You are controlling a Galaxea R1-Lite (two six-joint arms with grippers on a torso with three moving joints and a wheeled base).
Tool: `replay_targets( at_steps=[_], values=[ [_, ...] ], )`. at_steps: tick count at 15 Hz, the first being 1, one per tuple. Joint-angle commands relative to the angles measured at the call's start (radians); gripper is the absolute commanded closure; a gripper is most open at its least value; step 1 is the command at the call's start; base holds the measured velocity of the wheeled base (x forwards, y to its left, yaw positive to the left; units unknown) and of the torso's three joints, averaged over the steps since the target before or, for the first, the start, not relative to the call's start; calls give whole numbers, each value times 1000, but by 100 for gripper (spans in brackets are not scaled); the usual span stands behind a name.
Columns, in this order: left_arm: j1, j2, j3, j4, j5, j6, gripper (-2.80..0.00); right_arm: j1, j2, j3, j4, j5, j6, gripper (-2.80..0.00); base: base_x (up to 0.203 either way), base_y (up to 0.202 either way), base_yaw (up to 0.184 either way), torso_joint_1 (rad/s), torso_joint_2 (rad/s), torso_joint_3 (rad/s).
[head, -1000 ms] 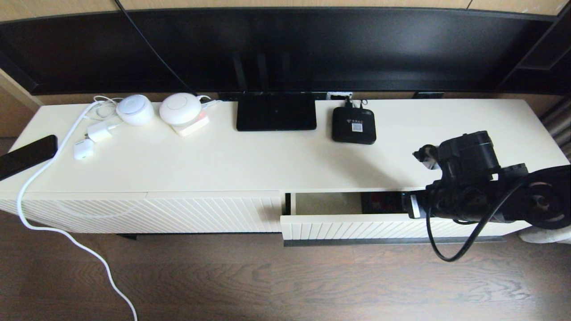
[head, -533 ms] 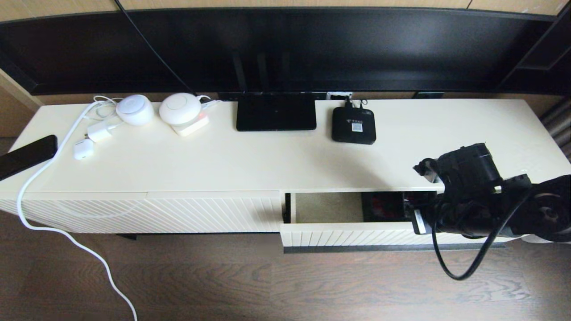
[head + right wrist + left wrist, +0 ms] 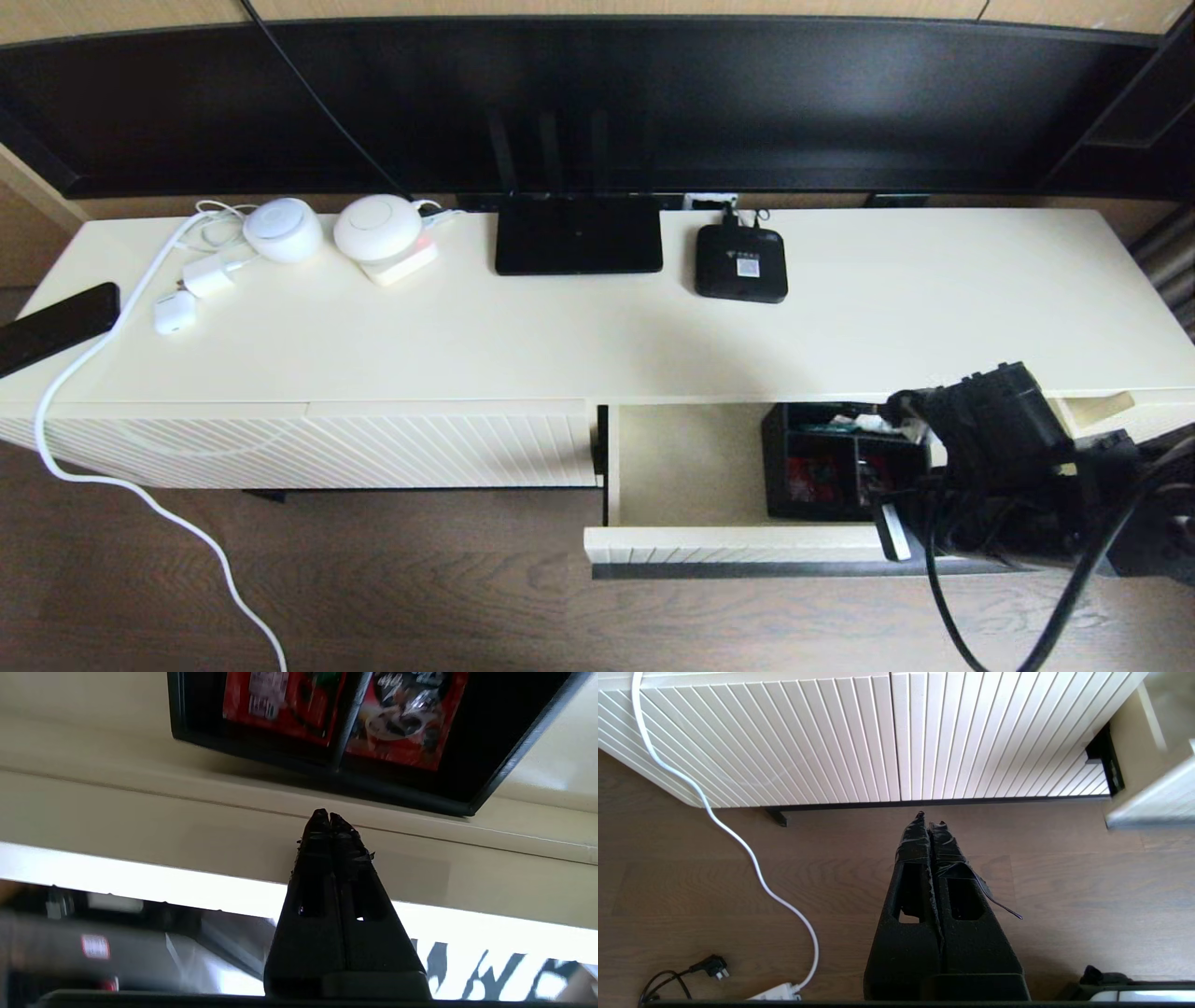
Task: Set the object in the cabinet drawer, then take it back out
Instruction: Open the drawer
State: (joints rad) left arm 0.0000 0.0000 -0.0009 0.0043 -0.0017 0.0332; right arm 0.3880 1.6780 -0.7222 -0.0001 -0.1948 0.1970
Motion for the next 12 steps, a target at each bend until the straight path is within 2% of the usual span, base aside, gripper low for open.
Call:
replay_targets(
  at_steps=[1,10,12],
  values=[
    [0,2,1,0,0,1,0,6,-13,61,16,3,1,0,0,0,0,0,0,0],
    [0,2,-1,0,0,1,0,45,-53,261,-31,8,3,0,0,0,0,0,0,0],
    [0,2,-1,-1,0,1,0,50,-56,276,-31,10,33,0,0,0,0,0,0,0]
  ],
)
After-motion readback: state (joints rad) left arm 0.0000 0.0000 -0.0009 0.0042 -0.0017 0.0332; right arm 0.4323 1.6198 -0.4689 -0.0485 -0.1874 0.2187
